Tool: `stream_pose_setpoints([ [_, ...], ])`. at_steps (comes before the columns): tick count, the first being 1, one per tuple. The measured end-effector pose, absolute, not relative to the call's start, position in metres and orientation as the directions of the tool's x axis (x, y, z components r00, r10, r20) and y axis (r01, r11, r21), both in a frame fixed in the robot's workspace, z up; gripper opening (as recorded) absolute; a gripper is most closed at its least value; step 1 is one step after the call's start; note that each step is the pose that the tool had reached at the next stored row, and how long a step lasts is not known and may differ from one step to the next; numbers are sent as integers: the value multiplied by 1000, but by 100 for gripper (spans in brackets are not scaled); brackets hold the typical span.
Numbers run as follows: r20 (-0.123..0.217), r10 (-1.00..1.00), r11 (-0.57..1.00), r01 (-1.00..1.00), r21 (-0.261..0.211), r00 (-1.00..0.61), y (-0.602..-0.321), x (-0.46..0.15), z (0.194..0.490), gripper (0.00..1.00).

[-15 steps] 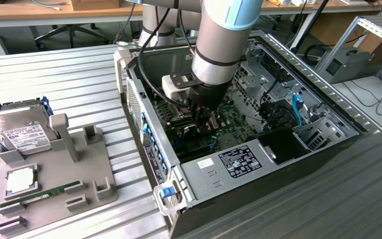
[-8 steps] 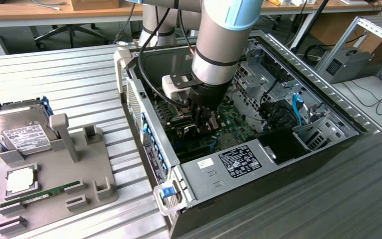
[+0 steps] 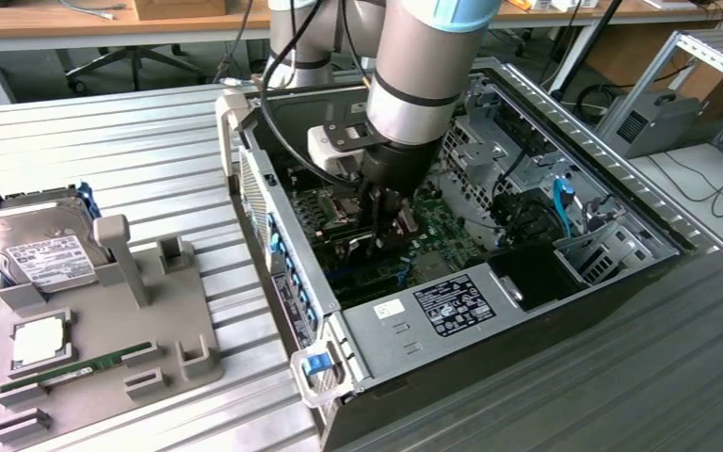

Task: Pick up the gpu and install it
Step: 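Insert the gpu into the slot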

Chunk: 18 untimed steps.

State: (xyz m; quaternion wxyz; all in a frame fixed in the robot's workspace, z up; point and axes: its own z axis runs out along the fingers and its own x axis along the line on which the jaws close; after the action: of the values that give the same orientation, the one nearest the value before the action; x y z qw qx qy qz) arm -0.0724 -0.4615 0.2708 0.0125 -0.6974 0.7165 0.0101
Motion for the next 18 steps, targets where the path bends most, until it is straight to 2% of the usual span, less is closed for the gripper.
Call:
stream_pose_setpoints([
  [5,-26,-999,27,-1000,-3,-27,-462,-72,268,45],
  [8,-26,-999,27,-1000,-3,-27,-462,-72,268,27],
  [18,-27,-999,27,-1000,-3,-27,-462,-73,267,27],
])
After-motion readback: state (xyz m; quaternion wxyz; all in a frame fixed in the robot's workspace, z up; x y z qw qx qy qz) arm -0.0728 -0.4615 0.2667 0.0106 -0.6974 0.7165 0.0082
